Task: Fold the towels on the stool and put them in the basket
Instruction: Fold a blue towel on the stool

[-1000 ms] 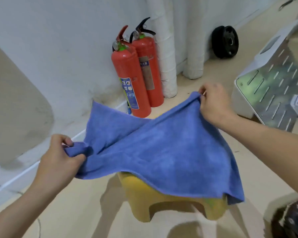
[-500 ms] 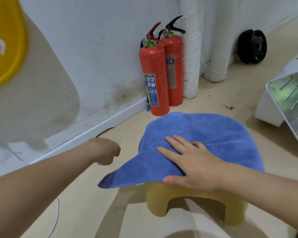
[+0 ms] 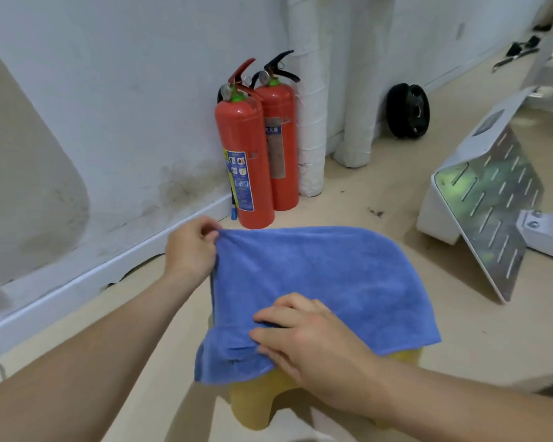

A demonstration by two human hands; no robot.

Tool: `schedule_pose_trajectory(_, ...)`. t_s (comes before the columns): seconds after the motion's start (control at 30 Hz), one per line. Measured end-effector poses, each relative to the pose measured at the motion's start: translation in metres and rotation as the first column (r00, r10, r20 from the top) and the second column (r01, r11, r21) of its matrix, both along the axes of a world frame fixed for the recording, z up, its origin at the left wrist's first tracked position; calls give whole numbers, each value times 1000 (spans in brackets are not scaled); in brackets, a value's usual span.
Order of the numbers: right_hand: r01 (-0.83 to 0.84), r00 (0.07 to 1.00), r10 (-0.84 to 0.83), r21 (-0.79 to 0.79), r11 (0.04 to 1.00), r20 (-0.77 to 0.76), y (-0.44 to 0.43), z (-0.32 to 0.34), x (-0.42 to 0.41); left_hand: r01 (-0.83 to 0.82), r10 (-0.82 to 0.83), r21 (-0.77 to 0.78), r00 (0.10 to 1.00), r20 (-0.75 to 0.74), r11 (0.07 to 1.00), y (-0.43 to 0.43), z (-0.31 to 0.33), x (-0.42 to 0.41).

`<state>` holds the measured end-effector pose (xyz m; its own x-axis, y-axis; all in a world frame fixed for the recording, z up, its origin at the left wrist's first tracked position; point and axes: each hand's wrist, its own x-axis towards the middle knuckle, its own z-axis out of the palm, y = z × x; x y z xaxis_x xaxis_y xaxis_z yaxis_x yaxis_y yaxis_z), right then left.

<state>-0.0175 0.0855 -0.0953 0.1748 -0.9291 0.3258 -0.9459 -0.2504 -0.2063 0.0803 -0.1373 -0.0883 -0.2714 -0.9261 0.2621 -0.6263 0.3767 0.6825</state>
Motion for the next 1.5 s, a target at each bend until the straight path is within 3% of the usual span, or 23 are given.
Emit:
schedule_pose_trajectory(0.1, -14, 991, 25, 77, 997, -133, 0, 1, 9, -138, 141, 36, 982, -126, 990, -6, 8, 15)
schedule_pose_trajectory(0.17, -24, 982, 35, 64, 998, -186, 5, -4, 10, 37, -42, 182, 999, 23, 983, 7, 15, 26)
schedule_pose_trajectory(0.2, -30, 981, 38, 44, 999, -191, 9, -6, 10, 175, -224, 337, 968, 111, 925, 21, 26, 31)
schedule_pose_trajectory(0.23, -34, 982, 37, 19, 999, -186, 12, -6, 9, 288, -430, 522, 886, 171, 803, 35, 39, 37)
schedule_pose_trajectory(0.3, -27, 982, 19, -44, 999, -190, 13, -5, 5, 337, -741, 802, 646, 185, 494, 56, 65, 47)
schedule_pose_trajectory(0.33, -18, 979, 2, -74, 997, -202, 11, -3, 3, 313, -824, 875, 545, 153, 369, 66, 71, 53)
schedule_pose_trajectory(0.4, 4, 978, -27, -110, 994, -208, 5, 0, -1, 250, -882, 942, 462, 87, 224, 84, 67, 66)
schedule_pose_trajectory(0.5, 107, 984, -116, -76, 991, -135, 4, 7, 2, 194, -867, 980, 480, -133, -42, 110, 27, 95)
schedule_pose_trajectory(0.57, 144, 985, -144, -6, 990, -101, 7, 10, 10, 239, -721, 943, 610, -330, -230, 127, -1, 114)
schedule_pose_trajectory(0.6, 137, 988, -133, 44, 990, -82, 9, 10, 14, 295, -575, 916, 713, -401, -273, 136, -10, 119)
schedule_pose_trajectory(0.67, 108, 994, -101, 150, 983, -49, 11, 8, 22, 416, -234, 870, 848, -476, -264, 150, -20, 122)
schedule_pose_trajectory(0.8, 30, 999, -34, 198, 980, 16, 14, 14, 42, 475, 126, 880, 874, -469, -19, 158, -17, 115)
schedule_pose_trajectory(0.9, 11, 993, -46, 301, 954, 109, 18, 21, 50, 399, 191, 900, 883, -429, 175, 154, -12, 111)
schedule_pose_trajectory(1.0, -68, 943, -94, 464, 883, 319, 27, 40, 40, 343, 196, 896, 893, -404, 284, 152, -19, 108)
schedule_pose_trajectory(1.07, -43, 870, -176, 426, 904, 461, 22, 53, 17, 318, 166, 885, 906, -390, 340, 151, -29, 103)
schedule_pose_trajectory(1.13, 224, 761, -327, 247, 943, 560, 8, 55, -29, 292, 146, 878, 918, -369, 379, 152, -36, 96)
schedule_pose_trajectory(1.17, 388, 677, -420, 191, 901, 605, 3, 53, -58, 275, 141, 876, 925, -354, 395, 151, -38, 93)
schedule_pose_trajectory(1.23, 617, 459, -622, 276, 737, 634, 9, 37, -116, 233, 131, 868, 939, -318, 439, 151, -40, 87)
schedule_pose_trajectory(1.27, 662, 334, -732, 405, 631, 593, 20, 27, -138, 214, 129, 860, 944, -304, 464, 150, -41, 86)
schedule_pose_trajectory(1.33, 520, 86, -905, 755, 398, 417, 51, 4, -162, 182, 128, 848, 952, -279, 498, 146, -42, 84)
schedule_pose_trajectory(1.37, 370, 17, -940, 871, 322, 340, 65, -7, -168, 167, 124, 843, 956, -265, 512, 144, -41, 84)
schedule_pose_trajectory(1.43, 28, -81, -948, 952, 305, 307, 83, -23, -171, 153, 129, 839, 958, -254, 522, 141, -39, 83)
schedule_pose_trajectory(1.5, -154, -134, -925, 915, 373, 355, 86, -29, -167, 140, 137, 845, 960, -243, 517, 140, -39, 84)
